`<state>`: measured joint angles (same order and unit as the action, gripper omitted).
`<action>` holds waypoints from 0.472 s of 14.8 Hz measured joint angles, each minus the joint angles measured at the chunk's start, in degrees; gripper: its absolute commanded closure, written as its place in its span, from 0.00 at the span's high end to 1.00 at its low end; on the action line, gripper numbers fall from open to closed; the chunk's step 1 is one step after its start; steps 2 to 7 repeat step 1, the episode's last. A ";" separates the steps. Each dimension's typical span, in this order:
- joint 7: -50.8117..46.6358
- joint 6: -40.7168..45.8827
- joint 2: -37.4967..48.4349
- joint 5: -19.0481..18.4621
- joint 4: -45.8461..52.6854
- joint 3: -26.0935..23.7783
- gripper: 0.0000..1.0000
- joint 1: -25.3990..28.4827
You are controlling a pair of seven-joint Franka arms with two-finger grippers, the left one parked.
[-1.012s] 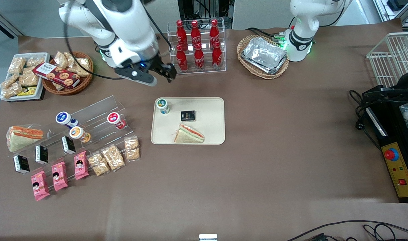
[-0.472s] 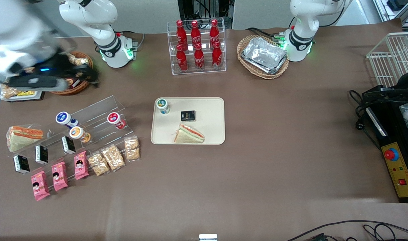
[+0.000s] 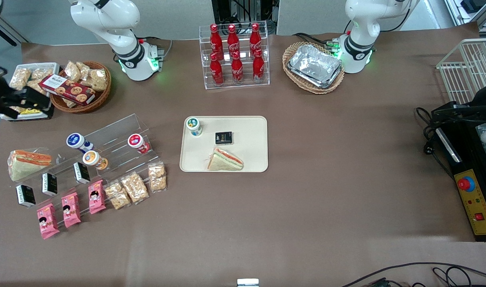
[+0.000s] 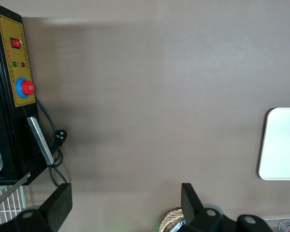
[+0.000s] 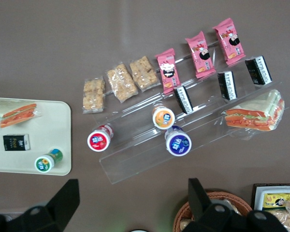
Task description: Place green gum on tray
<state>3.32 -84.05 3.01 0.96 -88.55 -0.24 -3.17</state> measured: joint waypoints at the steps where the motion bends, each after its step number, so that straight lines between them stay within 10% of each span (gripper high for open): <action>1: 0.34 -0.07 -0.44 0.00 0.00 1.49 1.00 0.90; 7: 0.34 -0.07 -0.44 0.00 0.00 1.49 1.00 0.90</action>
